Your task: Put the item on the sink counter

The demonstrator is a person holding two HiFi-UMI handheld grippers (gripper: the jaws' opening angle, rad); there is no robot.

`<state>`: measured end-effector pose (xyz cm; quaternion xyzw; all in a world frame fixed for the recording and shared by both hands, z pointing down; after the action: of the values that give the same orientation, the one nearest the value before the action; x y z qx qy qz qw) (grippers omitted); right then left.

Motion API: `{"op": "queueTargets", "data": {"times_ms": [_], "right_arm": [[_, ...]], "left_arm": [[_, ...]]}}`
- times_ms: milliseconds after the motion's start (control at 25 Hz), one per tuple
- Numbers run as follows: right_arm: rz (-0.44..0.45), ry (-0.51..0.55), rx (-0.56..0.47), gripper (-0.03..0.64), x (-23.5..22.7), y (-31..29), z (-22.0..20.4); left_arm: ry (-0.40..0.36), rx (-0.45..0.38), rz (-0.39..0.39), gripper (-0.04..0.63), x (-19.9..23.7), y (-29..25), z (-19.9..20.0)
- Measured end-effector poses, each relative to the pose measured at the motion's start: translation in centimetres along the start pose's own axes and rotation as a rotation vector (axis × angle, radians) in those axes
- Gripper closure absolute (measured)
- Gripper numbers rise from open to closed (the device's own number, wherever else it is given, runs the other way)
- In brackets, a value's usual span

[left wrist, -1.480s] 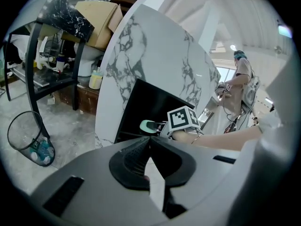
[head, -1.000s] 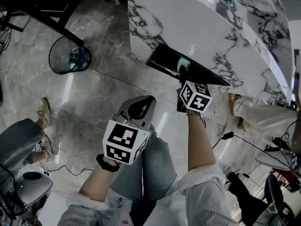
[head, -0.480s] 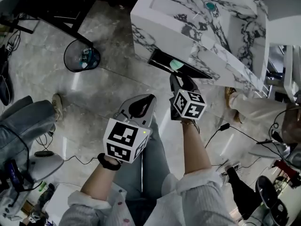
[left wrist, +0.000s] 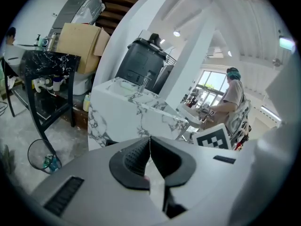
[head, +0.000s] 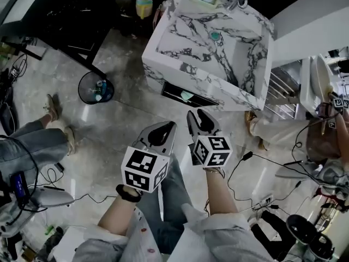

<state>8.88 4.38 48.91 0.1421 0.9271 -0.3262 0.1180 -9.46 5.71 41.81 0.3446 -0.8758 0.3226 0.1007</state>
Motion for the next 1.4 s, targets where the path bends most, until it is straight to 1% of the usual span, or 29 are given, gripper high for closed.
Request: {"op": "queueTargets", "data": {"times_ms": [120,320,480,680,800,880,1080,1200,1280,1400], "right_arm": [[0.015,0.03,-0.027,0.472,0.8,2.1,2.8],[0.05,0.039,-0.069,0.476,2.4,5.7,7.3],[0.103,0.039,-0.114,0.48,3.9,8.4,11.2],[0.191,-0.004,-0.209,0.523,5.4,12.9,14.9],[0.242,-0.001,-0.272,0.54,6.4,15.7,16.6],[0.267,0.022,-0.305,0.552,7.3,17.1,17.6],[0.31,0.099,-0.361,0.606,8.6,20.0,18.9],[0.343,0.109,-0.378,0.607,8.8,21.2,19.1],[0.349,0.124,-0.388,0.608,8.9,21.6,19.1],[0.367,0.142,-0.374,0.609,9.2,21.6,18.7]], "left_arm": [[-0.005,-0.031,-0.009,0.577,-1.3,0.2,1.7],[-0.022,-0.076,-0.007,0.577,-3.3,1.2,4.6],[-0.042,-0.123,0.003,0.577,-4.7,2.7,7.1],[-0.078,-0.167,-0.004,0.577,-6.9,5.2,9.4],[-0.091,-0.21,-0.019,0.577,-8.1,6.8,10.9],[-0.107,-0.239,-0.029,0.577,-8.8,7.8,12.0],[-0.18,-0.305,-0.048,0.577,-10.2,9.5,14.0],[-0.202,-0.339,-0.059,0.577,-11.0,10.4,14.3],[-0.21,-0.357,-0.063,0.577,-11.3,10.7,14.5],[-0.213,-0.36,-0.064,0.577,-11.6,11.0,14.4]]}}
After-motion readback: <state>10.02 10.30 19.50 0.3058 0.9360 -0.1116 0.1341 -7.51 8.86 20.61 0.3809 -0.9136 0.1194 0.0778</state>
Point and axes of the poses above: the fingertips, and each gripper's own axes: y backward along the fingers, x to its left, z out of its top, the point moved 10 cm from there along y, backward along the fingers, and after that the axes turned 3 degrees about -y, right-handed, at the moved point
